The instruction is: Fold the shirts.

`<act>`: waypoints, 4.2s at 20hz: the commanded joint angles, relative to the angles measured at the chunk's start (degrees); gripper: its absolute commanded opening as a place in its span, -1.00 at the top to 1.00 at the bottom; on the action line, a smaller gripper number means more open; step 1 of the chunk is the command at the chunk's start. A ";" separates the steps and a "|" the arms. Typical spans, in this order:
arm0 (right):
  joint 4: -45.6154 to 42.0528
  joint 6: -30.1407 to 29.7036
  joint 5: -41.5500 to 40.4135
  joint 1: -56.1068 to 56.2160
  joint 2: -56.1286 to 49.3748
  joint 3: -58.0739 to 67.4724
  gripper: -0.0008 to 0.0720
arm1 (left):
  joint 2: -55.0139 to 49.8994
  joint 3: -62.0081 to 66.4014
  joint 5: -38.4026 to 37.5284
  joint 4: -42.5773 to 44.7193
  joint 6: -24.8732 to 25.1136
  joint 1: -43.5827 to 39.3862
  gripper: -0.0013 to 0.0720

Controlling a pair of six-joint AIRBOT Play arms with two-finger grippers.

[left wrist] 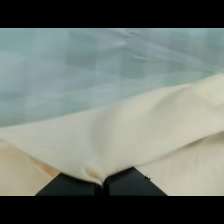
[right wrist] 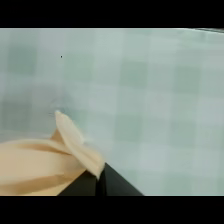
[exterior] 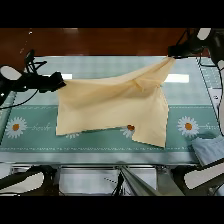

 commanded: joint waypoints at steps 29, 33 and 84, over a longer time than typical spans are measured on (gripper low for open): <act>17.81 -11.41 11.89 -23.82 16.17 -22.60 -0.45 | 10.19 -27.69 -20.37 2.51 9.01 23.71 -0.83; 17.81 -11.43 13.05 -23.82 16.20 -22.60 -0.45 | 3.30 -27.74 -19.47 -1.75 9.25 23.71 -0.82; 27.93 -3.96 -15.28 -15.78 63.01 -11.56 0.86 | 44.59 34.69 -6.40 -24.22 18.45 17.42 0.90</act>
